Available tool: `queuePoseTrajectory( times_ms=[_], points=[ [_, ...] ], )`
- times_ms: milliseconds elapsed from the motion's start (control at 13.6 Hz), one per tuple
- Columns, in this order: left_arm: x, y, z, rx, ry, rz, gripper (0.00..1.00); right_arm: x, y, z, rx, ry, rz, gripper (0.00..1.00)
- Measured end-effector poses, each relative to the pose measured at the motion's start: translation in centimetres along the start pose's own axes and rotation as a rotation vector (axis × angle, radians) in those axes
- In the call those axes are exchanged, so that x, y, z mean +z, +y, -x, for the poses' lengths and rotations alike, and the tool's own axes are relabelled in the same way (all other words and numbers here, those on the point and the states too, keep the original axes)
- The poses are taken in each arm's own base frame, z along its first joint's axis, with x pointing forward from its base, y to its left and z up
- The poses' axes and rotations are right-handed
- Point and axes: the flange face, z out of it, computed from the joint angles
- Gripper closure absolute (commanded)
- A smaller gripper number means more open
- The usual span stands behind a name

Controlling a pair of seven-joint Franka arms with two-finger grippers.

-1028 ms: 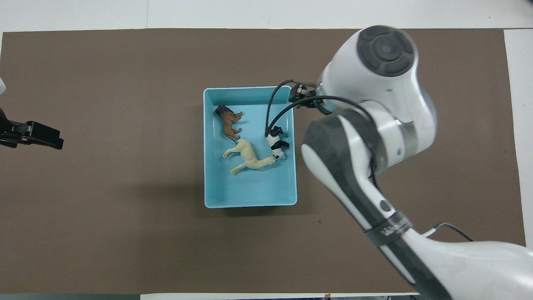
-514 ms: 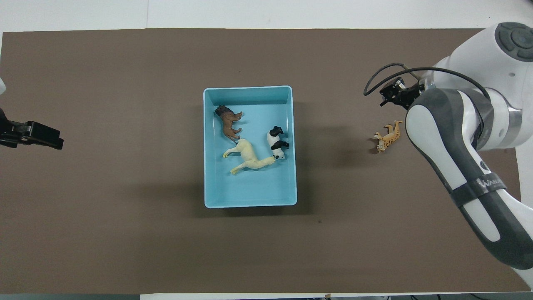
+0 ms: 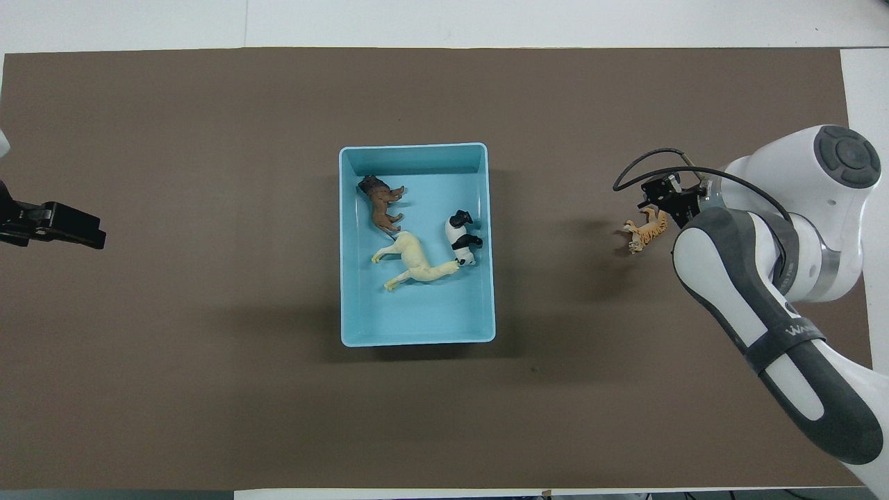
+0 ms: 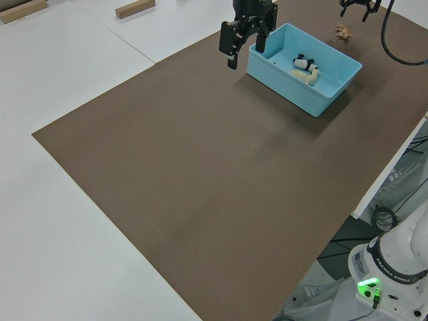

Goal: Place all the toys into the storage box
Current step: 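Grasp the tan deer with the right gripper and lift it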

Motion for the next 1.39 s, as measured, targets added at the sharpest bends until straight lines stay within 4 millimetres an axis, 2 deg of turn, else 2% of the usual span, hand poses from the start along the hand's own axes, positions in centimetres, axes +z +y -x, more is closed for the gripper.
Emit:
queuePoseTrajectory(
  times_ms=[220, 514, 734, 807, 1028, 1174, 1248, 1321, 1394],
  points=[
    [0.0, 0.0, 0.0, 0.000, 0.000, 0.000, 0.00, 0.9, 1.4, -1.4, 0.029, 0.009, -0.010, 0.00],
    [0.0, 0.0, 0.0, 0.000, 0.000, 0.000, 0.00, 3.0, 1.4, -1.8, 0.034, 0.039, -0.042, 0.00],
    [0.0, 0.0, 0.0, 0.000, 0.000, 0.000, 0.00, 4.5, 1.2, -1.7, 0.028, 0.037, -0.035, 0.08],
    [0.0, 0.0, 0.0, 0.000, 0.000, 0.000, 0.00, 4.6, 1.2, -1.6, 0.023, 0.035, -0.033, 0.15],
    [0.0, 0.0, 0.0, 0.000, 0.000, 0.000, 0.00, 4.9, 1.2, -1.6, 0.004, 0.033, -0.029, 0.49],
    [0.0, 0.0, 0.0, 0.000, 0.000, 0.000, 0.00, 5.2, 1.4, -1.4, -0.034, 0.030, -0.023, 0.61],
    [0.0, 0.0, 0.0, 0.000, 0.000, 0.000, 0.00, 5.4, 1.6, -1.4, -0.064, 0.032, -0.022, 0.72],
    [0.0, 0.0, 0.0, 0.000, 0.000, 0.000, 0.00, 5.5, 1.6, -1.3, -0.086, 0.040, -0.031, 0.96],
    [0.0, 0.0, 0.0, 0.000, 0.000, 0.000, 0.00, 5.6, 1.6, -1.2, -0.108, 0.044, -0.034, 1.00]
  ],
)
